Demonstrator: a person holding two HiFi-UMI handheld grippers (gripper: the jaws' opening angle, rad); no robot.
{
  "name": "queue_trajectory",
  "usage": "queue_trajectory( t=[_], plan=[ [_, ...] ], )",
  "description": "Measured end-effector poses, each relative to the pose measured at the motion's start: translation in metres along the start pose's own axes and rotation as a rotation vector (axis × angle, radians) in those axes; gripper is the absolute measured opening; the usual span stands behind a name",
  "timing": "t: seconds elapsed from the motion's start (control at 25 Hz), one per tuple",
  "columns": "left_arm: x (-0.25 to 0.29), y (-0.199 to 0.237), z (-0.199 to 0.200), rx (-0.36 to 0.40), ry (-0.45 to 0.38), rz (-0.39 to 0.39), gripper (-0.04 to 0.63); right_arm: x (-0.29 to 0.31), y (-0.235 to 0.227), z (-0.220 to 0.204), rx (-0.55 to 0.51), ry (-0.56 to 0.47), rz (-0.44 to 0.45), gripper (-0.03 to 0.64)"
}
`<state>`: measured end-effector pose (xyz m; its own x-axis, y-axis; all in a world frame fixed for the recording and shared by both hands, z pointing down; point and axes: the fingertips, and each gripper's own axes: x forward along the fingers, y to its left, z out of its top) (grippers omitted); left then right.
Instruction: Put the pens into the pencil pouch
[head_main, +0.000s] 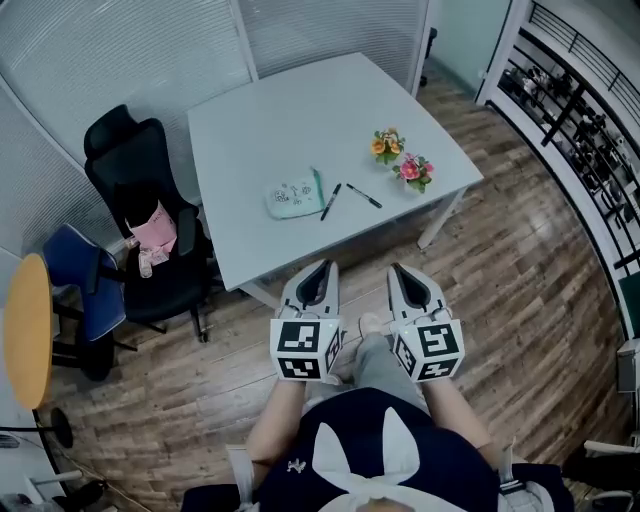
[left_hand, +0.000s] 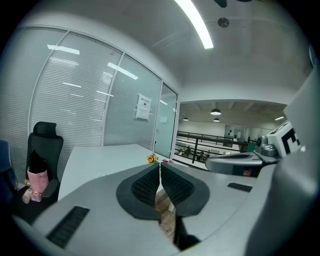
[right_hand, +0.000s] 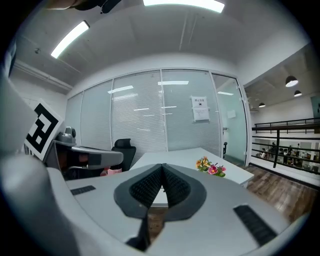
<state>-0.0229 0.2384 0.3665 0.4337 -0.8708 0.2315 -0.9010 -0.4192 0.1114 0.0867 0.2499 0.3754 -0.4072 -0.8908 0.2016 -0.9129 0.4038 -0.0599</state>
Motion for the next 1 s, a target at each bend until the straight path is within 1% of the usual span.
queue_trajectory(
  t=[0.2, 0.24, 0.28, 0.32, 0.36, 0.48, 0.56, 0.76, 1.0],
  plan=[
    [0.021, 0.008, 0.010, -0.014, -0.020, 0.004, 0.029, 0.025, -0.011, 0.008, -0.014, -0.002, 0.027, 0.008],
    [0.026, 0.011, 0.012, -0.017, -0.023, 0.006, 0.032, 0.032, -0.012, 0.008, -0.017, 0.002, 0.039, 0.047],
    [0.032, 0.013, 0.013, -0.016, -0.023, 0.006, 0.063, 0.038, -0.013, 0.009, -0.021, 0.007, 0.053, 0.091],
    [0.038, 0.015, 0.014, -0.013, -0.018, 0.005, 0.144, 0.044, -0.014, 0.009, -0.024, 0.013, 0.064, 0.111],
    [0.043, 0.017, 0.014, -0.009, -0.010, 0.005, 0.192, 0.050, -0.016, 0.009, -0.027, 0.020, 0.074, 0.115],
    [0.058, 0.024, 0.014, 0.000, 0.010, 0.020, 0.234, 0.067, -0.022, 0.009, -0.031, 0.038, 0.095, 0.165],
    [0.068, 0.029, 0.012, 0.001, 0.026, 0.030, 0.256, 0.077, -0.029, 0.008, -0.033, 0.049, 0.105, 0.181],
    [0.089, 0.042, 0.005, -0.010, 0.058, 0.057, 0.264, 0.100, -0.045, 0.001, -0.029, 0.080, 0.119, 0.187],
    [0.110, 0.062, -0.004, -0.038, 0.086, 0.114, 0.264, 0.123, -0.064, -0.009, -0.037, 0.125, 0.141, 0.187]
  ],
)
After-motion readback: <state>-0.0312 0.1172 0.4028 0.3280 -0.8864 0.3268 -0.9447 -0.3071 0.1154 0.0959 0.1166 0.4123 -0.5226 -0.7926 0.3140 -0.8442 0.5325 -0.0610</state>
